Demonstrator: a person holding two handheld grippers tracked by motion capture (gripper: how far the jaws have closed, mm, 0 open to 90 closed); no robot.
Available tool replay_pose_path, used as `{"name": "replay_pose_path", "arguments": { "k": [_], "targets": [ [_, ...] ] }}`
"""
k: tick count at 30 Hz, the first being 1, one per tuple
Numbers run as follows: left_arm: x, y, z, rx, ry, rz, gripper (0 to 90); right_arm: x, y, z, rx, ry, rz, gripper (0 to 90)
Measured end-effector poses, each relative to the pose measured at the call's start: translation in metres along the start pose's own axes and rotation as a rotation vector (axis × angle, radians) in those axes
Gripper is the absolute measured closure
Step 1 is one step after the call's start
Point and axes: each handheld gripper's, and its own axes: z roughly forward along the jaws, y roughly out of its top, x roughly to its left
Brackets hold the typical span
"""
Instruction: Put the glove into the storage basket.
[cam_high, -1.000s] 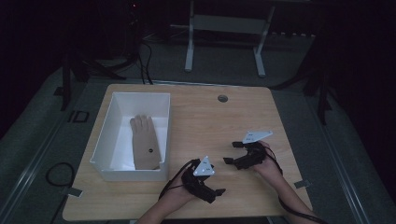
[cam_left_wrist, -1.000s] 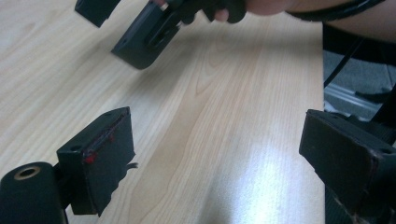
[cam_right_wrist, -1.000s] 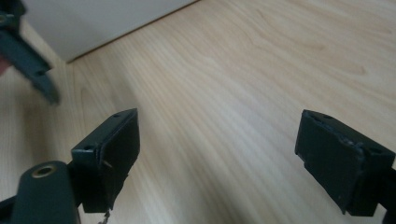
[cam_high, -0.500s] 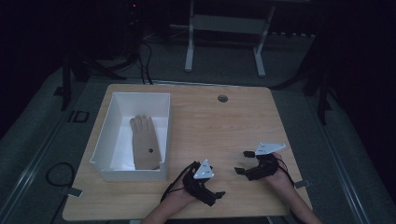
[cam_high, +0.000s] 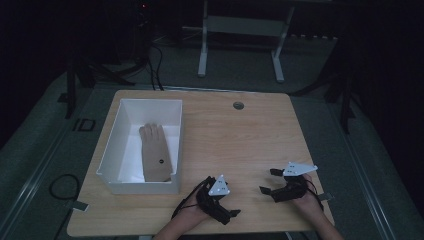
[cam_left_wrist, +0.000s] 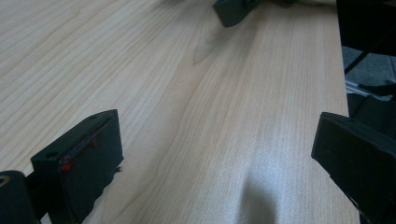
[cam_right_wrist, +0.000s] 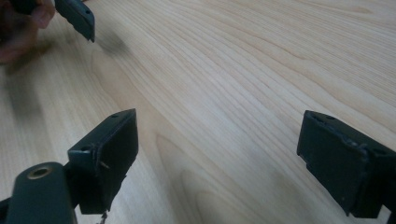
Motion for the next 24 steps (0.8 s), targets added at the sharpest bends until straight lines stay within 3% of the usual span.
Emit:
{"name": "replay_pose_path", "arguments": {
  "k": [12, 24],
  "targets": [
    [0.004, -0.004, -0.006, -0.017, 0.030, -0.003, 2.3, -0.008, -0.013, -0.012, 0.013, -0.052, 0.028, 12.5],
    [0.004, -0.006, -0.008, -0.042, 0.014, -0.011, 2.4, -0.017, -0.018, -0.016, -0.020, -0.077, 0.053, 12.4]
  ]
}}
